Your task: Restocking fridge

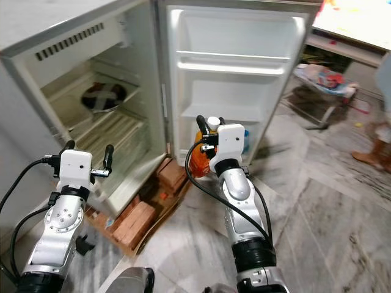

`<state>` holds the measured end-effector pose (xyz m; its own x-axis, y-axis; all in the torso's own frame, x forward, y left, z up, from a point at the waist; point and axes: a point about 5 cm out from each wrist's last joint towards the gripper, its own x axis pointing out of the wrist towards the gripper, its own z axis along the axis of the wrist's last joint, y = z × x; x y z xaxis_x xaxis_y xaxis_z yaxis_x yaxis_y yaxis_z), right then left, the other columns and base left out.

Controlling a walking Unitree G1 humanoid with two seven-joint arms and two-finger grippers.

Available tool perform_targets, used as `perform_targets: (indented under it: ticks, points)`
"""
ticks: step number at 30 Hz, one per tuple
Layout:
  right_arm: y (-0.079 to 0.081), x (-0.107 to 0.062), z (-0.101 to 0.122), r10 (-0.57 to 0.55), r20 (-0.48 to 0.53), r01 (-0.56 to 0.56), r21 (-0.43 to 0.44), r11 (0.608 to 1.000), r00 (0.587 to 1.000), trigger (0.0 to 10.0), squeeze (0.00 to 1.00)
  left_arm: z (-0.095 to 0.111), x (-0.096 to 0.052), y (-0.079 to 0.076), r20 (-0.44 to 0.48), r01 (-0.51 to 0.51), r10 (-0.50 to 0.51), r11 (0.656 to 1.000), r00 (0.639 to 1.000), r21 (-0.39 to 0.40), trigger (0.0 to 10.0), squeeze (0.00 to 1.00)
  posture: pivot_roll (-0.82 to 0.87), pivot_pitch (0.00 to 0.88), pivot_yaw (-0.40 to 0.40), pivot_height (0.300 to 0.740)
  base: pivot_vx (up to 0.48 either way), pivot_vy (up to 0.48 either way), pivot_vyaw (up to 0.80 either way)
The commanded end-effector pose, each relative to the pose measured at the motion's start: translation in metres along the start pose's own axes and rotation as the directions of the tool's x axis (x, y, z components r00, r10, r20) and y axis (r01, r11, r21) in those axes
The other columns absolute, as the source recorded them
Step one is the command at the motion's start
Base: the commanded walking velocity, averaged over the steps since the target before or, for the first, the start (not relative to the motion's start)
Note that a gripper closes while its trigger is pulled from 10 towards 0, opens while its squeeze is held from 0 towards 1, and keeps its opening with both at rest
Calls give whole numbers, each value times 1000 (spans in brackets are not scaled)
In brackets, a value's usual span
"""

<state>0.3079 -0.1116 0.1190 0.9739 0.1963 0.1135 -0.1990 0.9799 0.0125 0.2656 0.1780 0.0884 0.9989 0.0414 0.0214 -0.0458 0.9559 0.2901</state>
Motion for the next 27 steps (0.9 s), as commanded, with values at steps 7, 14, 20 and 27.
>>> perform_targets:
  ticks: [7,14,20,27]
  points:
    - [-5,4,8,-9,30,9,19,1000,999,10000,0,2,-2,-4,11,35,-35,999,999,-16,10000,0,105,1,-41,740,222,0,312]
    - [-4,2,6,-10,26,9,32,999,1000,10000,0,2,-3,-7,15,46,-45,999,999,-20,10000,0,103,3,-42,740,391,0,0]
    - [-3,3,7,-6,26,5,32,999,1000,10000,0,3,-3,-7,18,46,-46,999,999,-24,10000,0,103,4,-44,740,401,0,0]
    - [-2,4,7,-5,27,4,33,999,1000,10000,0,2,-3,-6,10,45,-45,999,999,-22,10000,0,104,5,-44,740,336,0,0]
